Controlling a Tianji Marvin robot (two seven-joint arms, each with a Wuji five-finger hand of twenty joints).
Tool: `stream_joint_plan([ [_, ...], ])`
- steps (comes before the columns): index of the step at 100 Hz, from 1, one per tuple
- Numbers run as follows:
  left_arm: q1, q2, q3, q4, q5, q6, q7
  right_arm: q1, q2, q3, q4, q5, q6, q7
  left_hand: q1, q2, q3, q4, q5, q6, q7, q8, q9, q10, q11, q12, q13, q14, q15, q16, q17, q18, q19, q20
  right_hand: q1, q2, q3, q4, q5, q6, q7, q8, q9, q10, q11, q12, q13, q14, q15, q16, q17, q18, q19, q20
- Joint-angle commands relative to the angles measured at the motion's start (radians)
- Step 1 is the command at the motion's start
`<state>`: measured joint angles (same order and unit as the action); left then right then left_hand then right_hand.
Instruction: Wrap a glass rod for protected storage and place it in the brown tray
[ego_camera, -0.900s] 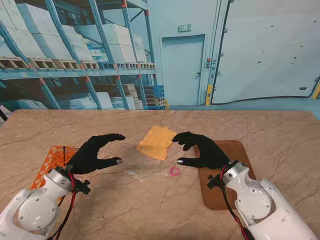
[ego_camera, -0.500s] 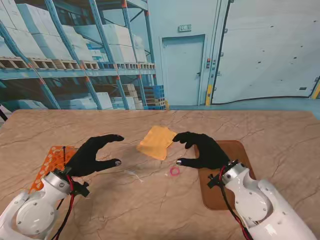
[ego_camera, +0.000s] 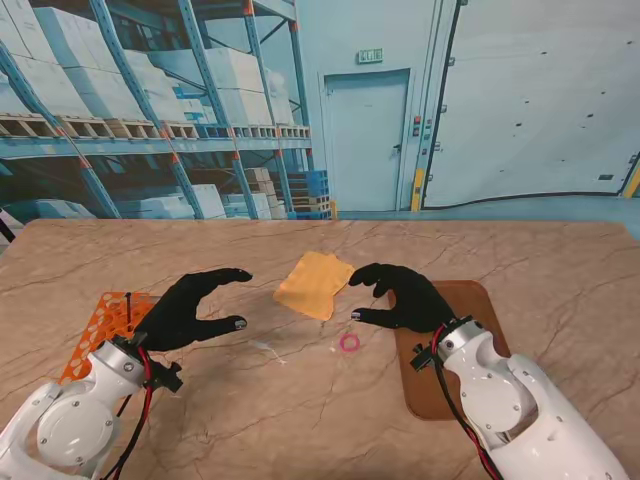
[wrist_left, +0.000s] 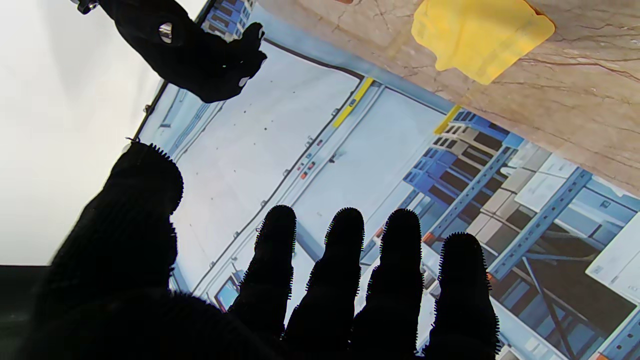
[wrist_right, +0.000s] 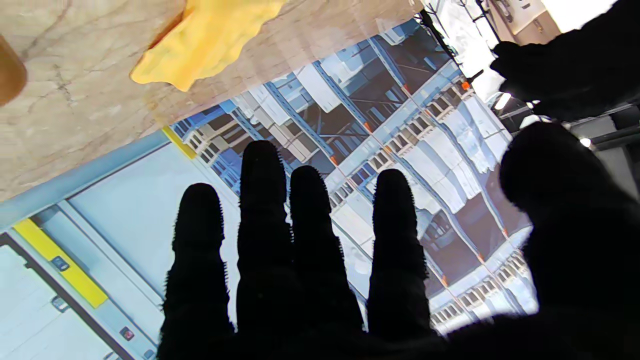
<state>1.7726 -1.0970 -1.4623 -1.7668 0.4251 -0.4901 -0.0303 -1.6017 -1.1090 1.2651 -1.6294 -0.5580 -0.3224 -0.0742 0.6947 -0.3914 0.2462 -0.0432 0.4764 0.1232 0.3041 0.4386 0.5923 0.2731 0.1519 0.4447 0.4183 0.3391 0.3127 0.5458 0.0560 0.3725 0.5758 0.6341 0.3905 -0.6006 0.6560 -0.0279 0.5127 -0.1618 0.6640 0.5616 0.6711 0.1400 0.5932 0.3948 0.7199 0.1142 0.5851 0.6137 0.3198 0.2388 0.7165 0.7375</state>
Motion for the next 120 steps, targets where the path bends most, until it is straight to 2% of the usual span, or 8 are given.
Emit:
stream_joint_plan([
  [1, 0.006, -0.003, 0.002, -0.01, -0.001, 0.004, 0.001, 0.009, -0.004, -0.011, 0.009, -0.003, 0.02, 0.008, -0.026, 0.004, 0.016, 0.007, -0.007, -0.03, 0.01, -0.007, 0.013, -0.023, 0.008, -0.001, 0.008, -0.018, 0.011, 0.015, -0.002, 0.001, 0.014, 0.014, 0.032, -0.018, -0.009, -0.018, 0.03, -0.001, 0.003, -0.006, 0.018, 0.012, 0.026, 0.006, -0.011, 0.003, 0.029, 0.005, 0.007, -0.007, 0.027, 0.019],
  [30, 0.015, -0.006, -0.002, -0.018, 0.005, 0.005, 0.016, 0.107, 0.0, -0.123, 0.078, -0.112, 0.097, -0.016, -0.025, 0.007, 0.015, 0.007, -0.001, -0.032, 0.012, -0.006, 0.017, -0.026, 0.009, 0.001, 0.01, -0.022, 0.013, 0.015, -0.001, -0.003, 0.016, 0.013, 0.066, -0.027, 0.021, -0.021, 0.108, 0.019, 0.024, 0.004, 0.033, 0.041, 0.148, 0.051, -0.012, 0.019, 0.215, 0.079, 0.016, -0.021, 0.174, 0.008],
  [53, 0.017, -0.007, -0.001, -0.024, -0.005, 0.016, 0.013, 0.272, -0.001, -0.321, 0.232, -0.265, 0.174, -0.111, -0.022, 0.01, 0.012, 0.007, -0.001, -0.031, 0.011, -0.005, 0.016, -0.025, 0.01, 0.002, 0.008, -0.021, 0.015, 0.016, -0.004, -0.005, 0.017, 0.012, 0.045, -0.023, 0.047, -0.019, 0.121, 0.019, 0.057, 0.012, 0.03, 0.049, 0.214, 0.063, -0.002, 0.017, 0.289, 0.085, 0.015, -0.017, 0.258, -0.038],
  [71, 0.022, -0.007, -0.004, -0.031, -0.012, 0.012, 0.011, 0.385, -0.029, -0.463, 0.322, -0.196, 0.236, -0.108, -0.021, 0.016, 0.006, 0.006, 0.002, -0.027, 0.01, -0.005, 0.019, -0.025, 0.012, 0.002, 0.01, -0.023, 0.017, 0.017, -0.001, -0.007, 0.02, 0.012, 0.075, -0.052, 0.123, -0.027, 0.102, 0.022, 0.082, 0.002, -0.042, 0.078, 0.343, 0.116, -0.059, 0.012, 0.448, 0.136, -0.015, -0.055, 0.38, -0.071],
  [81, 0.022, -0.007, -0.004, -0.032, -0.014, 0.014, 0.011, 0.444, -0.04, -0.532, 0.373, -0.201, 0.25, -0.126, -0.018, 0.017, 0.002, 0.007, 0.002, -0.027, 0.009, -0.006, 0.017, -0.024, 0.012, 0.002, 0.009, -0.023, 0.017, 0.017, -0.003, -0.008, 0.019, 0.011, 0.078, -0.073, 0.191, -0.036, 0.082, 0.014, 0.093, -0.002, -0.063, 0.087, 0.439, 0.177, -0.067, -0.007, 0.575, 0.19, -0.014, -0.079, 0.465, -0.058],
  [89, 0.022, -0.007, -0.004, -0.033, -0.018, 0.018, 0.01, 0.492, -0.05, -0.582, 0.414, -0.201, 0.251, -0.134, -0.016, 0.02, -0.002, 0.007, 0.003, -0.026, 0.008, -0.006, 0.019, -0.023, 0.013, 0.002, 0.01, -0.022, 0.018, 0.017, -0.003, -0.007, 0.019, 0.01, 0.09, -0.093, 0.23, -0.04, 0.043, -0.024, 0.097, -0.007, -0.068, 0.085, 0.512, 0.238, -0.058, -0.036, 0.68, 0.243, -0.007, -0.1, 0.546, -0.031],
  [103, 0.021, -0.007, -0.004, -0.034, -0.021, 0.022, 0.007, 0.575, -0.065, -0.673, 0.483, -0.195, 0.251, -0.128, -0.013, 0.025, -0.009, 0.007, 0.004, -0.025, 0.006, -0.007, 0.018, -0.023, 0.012, 0.002, 0.008, -0.022, 0.017, 0.016, -0.003, -0.008, 0.019, 0.01, 0.124, -0.119, 0.322, -0.038, 0.011, -0.087, 0.105, -0.014, -0.065, 0.085, 0.557, 0.289, -0.032, -0.049, 0.719, 0.284, 0.002, -0.11, 0.61, -0.005],
  [120, 0.017, -0.007, -0.003, -0.032, -0.026, 0.026, 0.004, 0.657, -0.094, -0.775, 0.565, -0.177, 0.279, -0.12, -0.009, 0.031, -0.02, 0.008, 0.007, -0.024, 0.004, -0.007, 0.022, -0.021, 0.012, 0.002, 0.01, -0.02, 0.018, 0.016, -0.003, -0.006, 0.019, 0.009, 0.141, -0.123, 0.375, -0.036, 0.007, -0.075, 0.114, -0.021, -0.064, 0.106, 0.577, 0.308, -0.023, -0.036, 0.729, 0.306, 0.0, -0.098, 0.638, 0.001],
])
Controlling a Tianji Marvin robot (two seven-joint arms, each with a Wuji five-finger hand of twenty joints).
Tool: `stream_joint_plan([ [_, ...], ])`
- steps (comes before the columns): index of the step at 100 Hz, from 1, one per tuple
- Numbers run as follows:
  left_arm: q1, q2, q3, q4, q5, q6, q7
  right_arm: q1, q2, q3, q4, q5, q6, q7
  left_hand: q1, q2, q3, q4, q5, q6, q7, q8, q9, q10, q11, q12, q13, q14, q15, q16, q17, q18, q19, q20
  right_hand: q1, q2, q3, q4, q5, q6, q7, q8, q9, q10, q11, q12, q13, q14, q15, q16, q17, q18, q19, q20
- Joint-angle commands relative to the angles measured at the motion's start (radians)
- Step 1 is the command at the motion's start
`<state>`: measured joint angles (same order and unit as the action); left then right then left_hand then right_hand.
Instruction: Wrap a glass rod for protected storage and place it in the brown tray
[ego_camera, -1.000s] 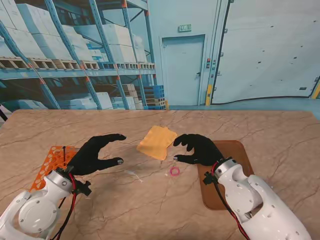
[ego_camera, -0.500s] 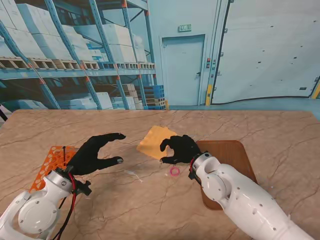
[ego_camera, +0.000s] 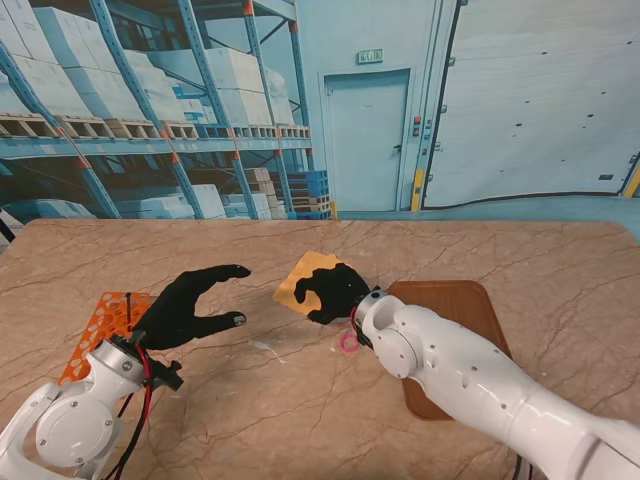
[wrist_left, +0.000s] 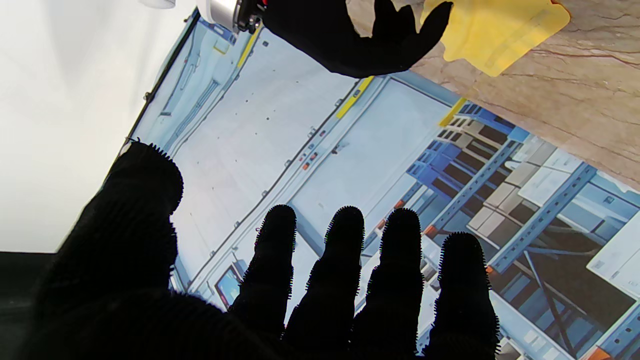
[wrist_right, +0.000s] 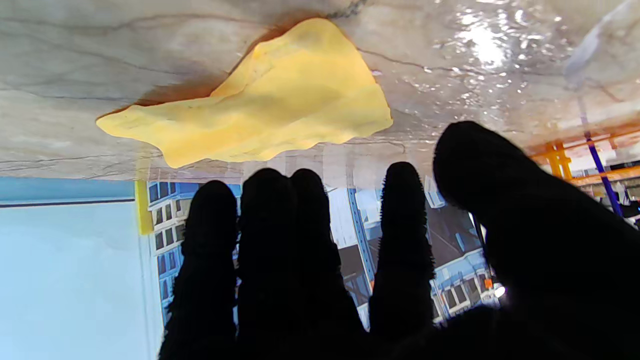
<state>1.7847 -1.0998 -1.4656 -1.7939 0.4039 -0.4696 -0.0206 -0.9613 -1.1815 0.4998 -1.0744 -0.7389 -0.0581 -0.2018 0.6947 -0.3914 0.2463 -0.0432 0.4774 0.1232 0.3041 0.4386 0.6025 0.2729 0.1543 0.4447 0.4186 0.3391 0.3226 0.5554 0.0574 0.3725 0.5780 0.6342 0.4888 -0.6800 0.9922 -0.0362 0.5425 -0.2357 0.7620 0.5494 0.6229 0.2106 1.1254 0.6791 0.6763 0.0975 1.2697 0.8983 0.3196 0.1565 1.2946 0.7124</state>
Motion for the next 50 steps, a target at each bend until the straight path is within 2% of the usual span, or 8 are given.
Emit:
stream_joint_plan([
  [1, 0.005, -0.004, 0.001, -0.005, -0.005, 0.006, -0.006, 0.021, -0.024, -0.015, 0.014, 0.005, 0.018, 0.009, -0.009, 0.032, -0.021, 0.008, 0.007, -0.024, 0.004, -0.007, 0.012, -0.021, 0.01, 0.002, 0.01, -0.02, 0.009, 0.007, -0.004, -0.006, 0.017, 0.009, 0.043, -0.044, 0.039, -0.028, -0.023, 0.001, 0.016, -0.01, -0.017, 0.037, 0.045, 0.025, 0.021, -0.016, 0.045, 0.022, -0.001, -0.014, 0.062, 0.026],
  [26, -0.003, -0.002, 0.001, 0.002, -0.013, 0.009, -0.018, 0.117, -0.078, -0.147, 0.145, 0.011, 0.043, -0.012, -0.004, 0.041, -0.037, 0.009, 0.008, -0.028, 0.003, -0.006, 0.015, -0.022, 0.01, 0.003, 0.011, -0.021, 0.009, 0.007, -0.004, -0.008, 0.019, 0.009, 0.024, -0.054, 0.027, -0.035, -0.055, 0.085, 0.0, -0.028, -0.089, 0.067, 0.066, 0.036, -0.003, -0.014, 0.033, 0.032, -0.019, -0.01, 0.092, 0.015],
  [50, -0.007, -0.001, 0.003, 0.006, -0.015, 0.01, -0.022, 0.169, -0.136, -0.224, 0.251, 0.019, 0.053, -0.058, 0.0, 0.047, -0.051, 0.01, 0.009, -0.033, 0.006, -0.005, 0.02, -0.028, 0.013, 0.004, 0.013, -0.024, 0.01, 0.007, -0.002, -0.01, 0.021, 0.009, -0.008, -0.034, -0.013, -0.029, -0.117, 0.167, 0.034, -0.025, -0.171, 0.087, 0.091, 0.06, -0.001, -0.034, 0.036, 0.062, -0.007, -0.022, 0.146, -0.015],
])
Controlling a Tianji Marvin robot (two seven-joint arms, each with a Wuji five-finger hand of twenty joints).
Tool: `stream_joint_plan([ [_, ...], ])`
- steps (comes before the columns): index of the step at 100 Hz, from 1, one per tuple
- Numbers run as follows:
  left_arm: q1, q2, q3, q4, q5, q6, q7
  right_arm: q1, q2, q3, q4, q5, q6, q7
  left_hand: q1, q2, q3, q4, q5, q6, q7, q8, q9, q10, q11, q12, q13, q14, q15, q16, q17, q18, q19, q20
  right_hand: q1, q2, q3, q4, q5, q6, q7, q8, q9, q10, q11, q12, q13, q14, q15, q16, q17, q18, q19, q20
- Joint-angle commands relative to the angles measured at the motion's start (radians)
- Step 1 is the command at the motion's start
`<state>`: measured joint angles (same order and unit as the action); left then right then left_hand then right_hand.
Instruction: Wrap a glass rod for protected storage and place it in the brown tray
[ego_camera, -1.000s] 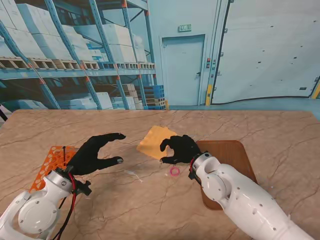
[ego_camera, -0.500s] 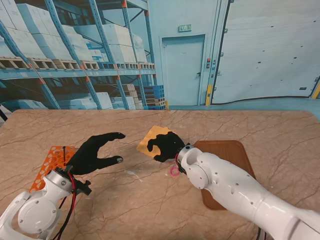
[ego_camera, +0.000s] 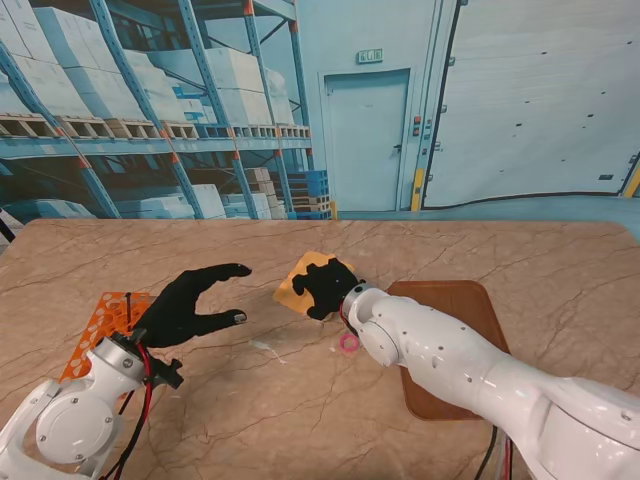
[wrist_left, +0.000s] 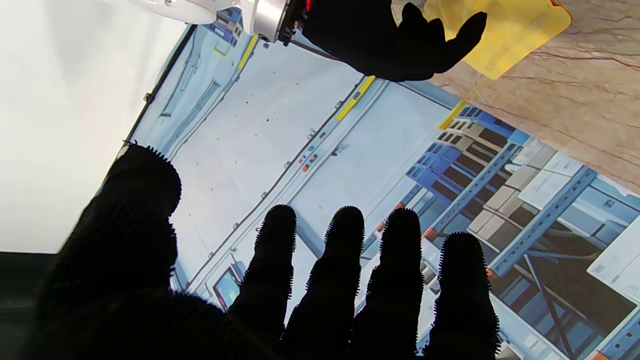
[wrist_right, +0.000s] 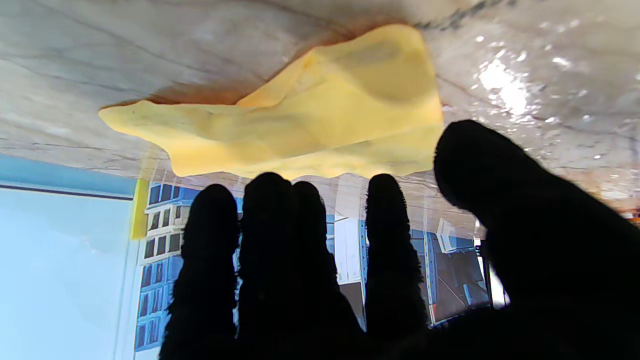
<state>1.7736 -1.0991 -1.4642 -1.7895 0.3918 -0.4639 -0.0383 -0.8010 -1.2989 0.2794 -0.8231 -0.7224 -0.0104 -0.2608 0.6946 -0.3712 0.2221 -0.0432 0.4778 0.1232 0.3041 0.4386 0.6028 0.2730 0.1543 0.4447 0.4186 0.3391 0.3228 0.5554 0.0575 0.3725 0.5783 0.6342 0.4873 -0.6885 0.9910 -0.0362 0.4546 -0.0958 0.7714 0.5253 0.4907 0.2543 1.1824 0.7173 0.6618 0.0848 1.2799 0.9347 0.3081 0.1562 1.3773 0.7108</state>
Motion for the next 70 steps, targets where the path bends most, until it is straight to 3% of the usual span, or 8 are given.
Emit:
stream_joint_plan([
  [1, 0.004, -0.002, 0.002, 0.002, -0.003, 0.004, -0.004, 0.011, -0.021, -0.005, 0.004, 0.003, 0.005, 0.0, 0.0, 0.027, -0.027, 0.009, 0.009, -0.033, 0.006, -0.005, 0.019, -0.028, 0.013, 0.004, 0.013, -0.024, 0.01, 0.007, -0.002, -0.01, 0.021, 0.009, -0.009, -0.025, -0.014, -0.029, -0.029, 0.027, 0.026, -0.001, -0.039, 0.043, 0.034, 0.022, 0.014, -0.022, 0.026, 0.026, 0.005, -0.021, 0.064, -0.015],
  [24, -0.002, -0.001, 0.005, 0.006, -0.008, 0.01, -0.012, 0.044, -0.069, -0.05, 0.085, 0.036, -0.007, 0.005, 0.001, 0.039, -0.041, 0.01, 0.01, -0.037, 0.008, -0.004, 0.025, -0.032, 0.017, 0.006, 0.017, -0.025, 0.012, 0.008, -0.001, -0.01, 0.024, 0.009, -0.026, -0.021, -0.084, -0.028, 0.016, 0.022, 0.101, 0.03, -0.033, 0.059, 0.036, 0.037, 0.026, -0.013, 0.036, 0.043, 0.012, -0.009, 0.089, -0.032],
  [51, -0.005, 0.001, 0.007, 0.01, -0.015, 0.012, -0.023, 0.079, -0.127, -0.115, 0.191, 0.048, -0.014, 0.001, 0.006, 0.047, -0.06, 0.011, 0.01, -0.041, 0.011, -0.004, 0.031, -0.032, 0.021, 0.008, 0.021, -0.027, 0.013, 0.009, 0.0, -0.01, 0.028, 0.01, -0.027, -0.014, -0.106, -0.021, 0.083, 0.015, 0.157, 0.06, -0.018, 0.083, 0.038, 0.04, 0.038, 0.009, 0.042, 0.047, 0.015, 0.015, 0.104, -0.036],
  [61, -0.004, 0.001, 0.006, 0.011, -0.016, 0.01, -0.021, 0.09, -0.144, -0.142, 0.224, 0.048, -0.04, 0.005, 0.008, 0.051, -0.065, 0.012, 0.01, -0.041, 0.011, -0.005, 0.033, -0.033, 0.022, 0.008, 0.021, -0.027, 0.013, 0.009, 0.0, -0.01, 0.029, 0.009, -0.007, -0.028, -0.055, -0.018, 0.153, 0.003, 0.129, 0.041, 0.004, 0.082, 0.039, 0.033, 0.049, 0.014, 0.047, 0.044, 0.02, 0.022, 0.109, -0.042],
  [67, -0.003, 0.0, 0.005, 0.012, -0.016, 0.007, -0.018, 0.094, -0.155, -0.155, 0.244, 0.05, -0.055, 0.006, 0.008, 0.052, -0.069, 0.012, 0.011, -0.04, 0.011, -0.005, 0.035, -0.033, 0.023, 0.009, 0.022, -0.025, 0.014, 0.009, 0.001, -0.009, 0.029, 0.009, 0.026, -0.06, -0.011, -0.072, 0.184, -0.019, 0.168, -0.076, 0.02, 0.077, 0.041, 0.024, 0.058, 0.016, 0.053, 0.034, 0.021, 0.023, 0.111, -0.046],
  [70, -0.003, 0.0, 0.005, 0.013, -0.016, 0.005, -0.017, 0.096, -0.161, -0.16, 0.254, 0.053, -0.061, 0.007, 0.007, 0.052, -0.072, 0.012, 0.012, -0.041, 0.012, -0.005, 0.038, -0.03, 0.024, 0.009, 0.022, -0.024, 0.014, 0.009, 0.001, -0.008, 0.029, 0.009, 0.042, -0.07, 0.001, -0.079, 0.194, -0.027, 0.178, -0.095, 0.027, 0.077, 0.042, 0.023, 0.062, 0.018, 0.055, 0.033, 0.026, 0.024, 0.112, -0.046],
])
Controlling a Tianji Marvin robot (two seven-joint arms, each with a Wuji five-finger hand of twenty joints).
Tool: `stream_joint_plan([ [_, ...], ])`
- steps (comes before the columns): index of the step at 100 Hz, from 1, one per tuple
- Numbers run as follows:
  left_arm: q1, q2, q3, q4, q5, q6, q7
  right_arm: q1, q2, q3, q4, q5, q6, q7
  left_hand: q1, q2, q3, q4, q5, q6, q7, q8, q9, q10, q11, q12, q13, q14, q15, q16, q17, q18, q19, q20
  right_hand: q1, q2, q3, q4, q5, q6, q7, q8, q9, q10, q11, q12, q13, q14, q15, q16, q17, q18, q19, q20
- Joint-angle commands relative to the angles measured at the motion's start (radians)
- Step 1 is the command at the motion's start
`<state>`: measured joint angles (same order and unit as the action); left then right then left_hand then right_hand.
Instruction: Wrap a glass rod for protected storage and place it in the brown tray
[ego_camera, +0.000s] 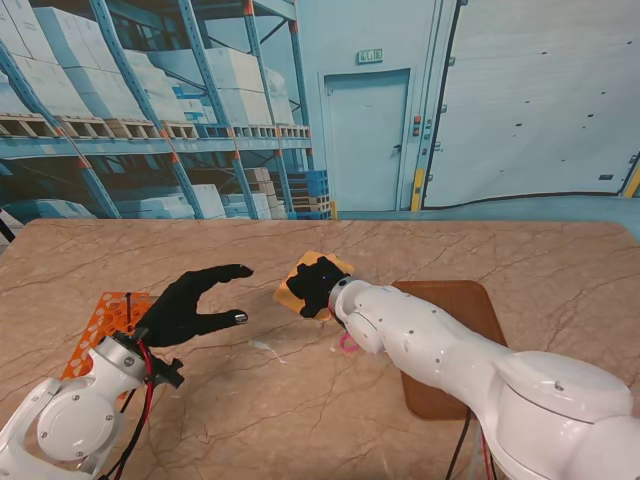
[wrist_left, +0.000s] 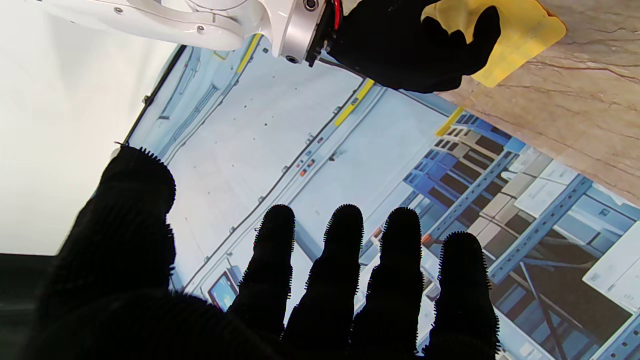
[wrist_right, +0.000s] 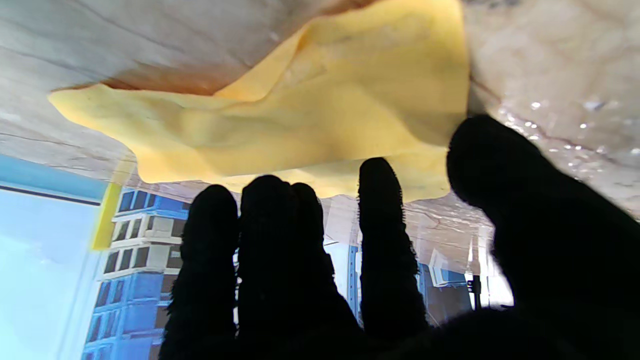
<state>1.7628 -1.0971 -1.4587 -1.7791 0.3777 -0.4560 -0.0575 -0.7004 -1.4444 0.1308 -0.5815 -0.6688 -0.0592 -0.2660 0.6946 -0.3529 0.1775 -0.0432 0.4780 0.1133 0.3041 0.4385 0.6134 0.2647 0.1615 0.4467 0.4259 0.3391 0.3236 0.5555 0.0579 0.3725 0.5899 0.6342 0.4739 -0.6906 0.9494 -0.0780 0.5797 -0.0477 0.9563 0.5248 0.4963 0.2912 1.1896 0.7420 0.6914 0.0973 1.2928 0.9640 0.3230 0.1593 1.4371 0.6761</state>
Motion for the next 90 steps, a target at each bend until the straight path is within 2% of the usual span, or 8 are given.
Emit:
stream_joint_plan([
  [1, 0.008, -0.002, -0.001, 0.003, -0.002, -0.003, 0.003, -0.004, -0.017, -0.013, 0.016, 0.0, -0.014, 0.012, 0.007, 0.035, -0.028, 0.012, 0.011, -0.032, 0.011, -0.005, 0.026, -0.024, 0.016, 0.007, 0.016, -0.025, 0.014, 0.009, 0.0, -0.008, 0.018, 0.009, 0.058, -0.07, 0.053, -0.046, 0.071, -0.077, 0.003, -0.109, 0.024, 0.04, 0.035, -0.004, 0.033, 0.005, 0.043, 0.003, 0.012, 0.022, 0.052, -0.012],
  [10, 0.008, -0.003, -0.002, 0.004, -0.002, -0.005, 0.005, -0.002, -0.03, -0.022, 0.035, 0.007, -0.024, 0.019, 0.011, 0.039, -0.032, 0.013, 0.012, -0.031, 0.011, -0.005, 0.028, -0.023, 0.017, 0.007, 0.017, -0.026, 0.014, 0.01, 0.001, -0.01, 0.019, 0.009, 0.104, -0.072, 0.09, -0.063, 0.09, -0.092, 0.058, -0.183, 0.045, 0.038, 0.037, -0.013, 0.042, 0.012, 0.048, -0.004, 0.016, 0.025, 0.051, -0.011],
  [23, 0.008, -0.003, -0.001, 0.006, -0.005, -0.004, 0.004, -0.001, -0.039, -0.028, 0.05, 0.016, -0.03, 0.026, 0.015, 0.042, -0.041, 0.014, 0.015, -0.031, 0.012, -0.005, 0.03, -0.023, 0.016, 0.008, 0.017, -0.024, 0.014, 0.01, 0.0, -0.007, 0.019, 0.008, 0.15, -0.014, 0.098, -0.06, 0.121, -0.098, 0.081, -0.22, 0.066, 0.033, 0.038, -0.02, 0.05, 0.016, 0.051, -0.008, 0.016, 0.025, 0.051, -0.011],
  [37, 0.006, -0.002, -0.001, 0.009, -0.008, -0.002, 0.0, -0.001, -0.039, -0.023, 0.05, 0.022, -0.038, 0.029, 0.018, 0.043, -0.048, 0.014, 0.016, -0.032, 0.012, -0.005, 0.033, -0.022, 0.017, 0.009, 0.018, -0.025, 0.016, 0.011, 0.0, -0.007, 0.021, 0.008, 0.195, 0.067, 0.074, -0.06, 0.161, -0.123, 0.096, -0.231, 0.088, 0.027, 0.041, -0.052, 0.058, 0.017, 0.056, -0.013, 0.021, 0.029, 0.051, -0.01],
  [47, 0.005, -0.001, -0.001, 0.009, -0.01, -0.001, -0.003, -0.001, -0.039, -0.02, 0.051, 0.027, -0.043, 0.031, 0.019, 0.046, -0.052, 0.015, 0.015, -0.031, 0.012, -0.005, 0.033, -0.025, 0.017, 0.009, 0.018, -0.024, 0.016, 0.011, 0.0, -0.008, 0.021, 0.007, 0.214, 0.098, 0.066, -0.062, 0.175, -0.15, 0.117, -0.214, 0.092, 0.025, 0.047, -0.074, 0.059, 0.017, 0.057, -0.015, 0.021, 0.029, 0.051, -0.01],
  [58, 0.004, -0.001, 0.0, 0.011, -0.012, 0.001, -0.006, -0.002, -0.039, -0.016, 0.052, 0.033, -0.052, 0.033, 0.021, 0.049, -0.057, 0.015, 0.015, -0.03, 0.011, -0.005, 0.034, -0.024, 0.017, 0.009, 0.019, -0.025, 0.016, 0.011, 0.0, -0.008, 0.022, 0.007, 0.214, 0.113, 0.061, -0.063, 0.177, -0.224, 0.131, -0.188, 0.092, 0.022, 0.05, -0.086, 0.056, 0.015, 0.055, -0.018, 0.019, 0.028, 0.049, -0.01],
  [68, 0.003, -0.001, 0.0, 0.012, -0.014, 0.002, -0.006, -0.003, -0.028, -0.007, 0.035, 0.034, -0.065, 0.04, 0.023, 0.051, -0.062, 0.016, 0.017, -0.031, 0.012, -0.005, 0.035, -0.024, 0.017, 0.01, 0.019, -0.023, 0.017, 0.011, 0.0, -0.008, 0.023, 0.007, 0.211, 0.114, 0.058, -0.061, 0.178, -0.254, 0.134, -0.175, 0.091, 0.022, 0.052, -0.09, 0.052, 0.016, 0.053, -0.019, 0.017, 0.025, 0.045, -0.012],
  [90, 0.0, -0.001, 0.001, 0.017, -0.014, 0.002, -0.006, -0.017, 0.009, 0.026, -0.03, 0.038, -0.1, 0.059, 0.026, 0.053, -0.069, 0.017, 0.016, -0.031, 0.011, -0.005, 0.035, -0.022, 0.017, 0.01, 0.018, -0.024, 0.017, 0.012, -0.001, -0.007, 0.023, 0.006, 0.209, 0.102, 0.057, -0.062, 0.192, -0.268, 0.128, -0.173, 0.091, 0.02, 0.053, -0.091, 0.048, 0.014, 0.05, -0.02, 0.013, 0.022, 0.039, -0.013],
])
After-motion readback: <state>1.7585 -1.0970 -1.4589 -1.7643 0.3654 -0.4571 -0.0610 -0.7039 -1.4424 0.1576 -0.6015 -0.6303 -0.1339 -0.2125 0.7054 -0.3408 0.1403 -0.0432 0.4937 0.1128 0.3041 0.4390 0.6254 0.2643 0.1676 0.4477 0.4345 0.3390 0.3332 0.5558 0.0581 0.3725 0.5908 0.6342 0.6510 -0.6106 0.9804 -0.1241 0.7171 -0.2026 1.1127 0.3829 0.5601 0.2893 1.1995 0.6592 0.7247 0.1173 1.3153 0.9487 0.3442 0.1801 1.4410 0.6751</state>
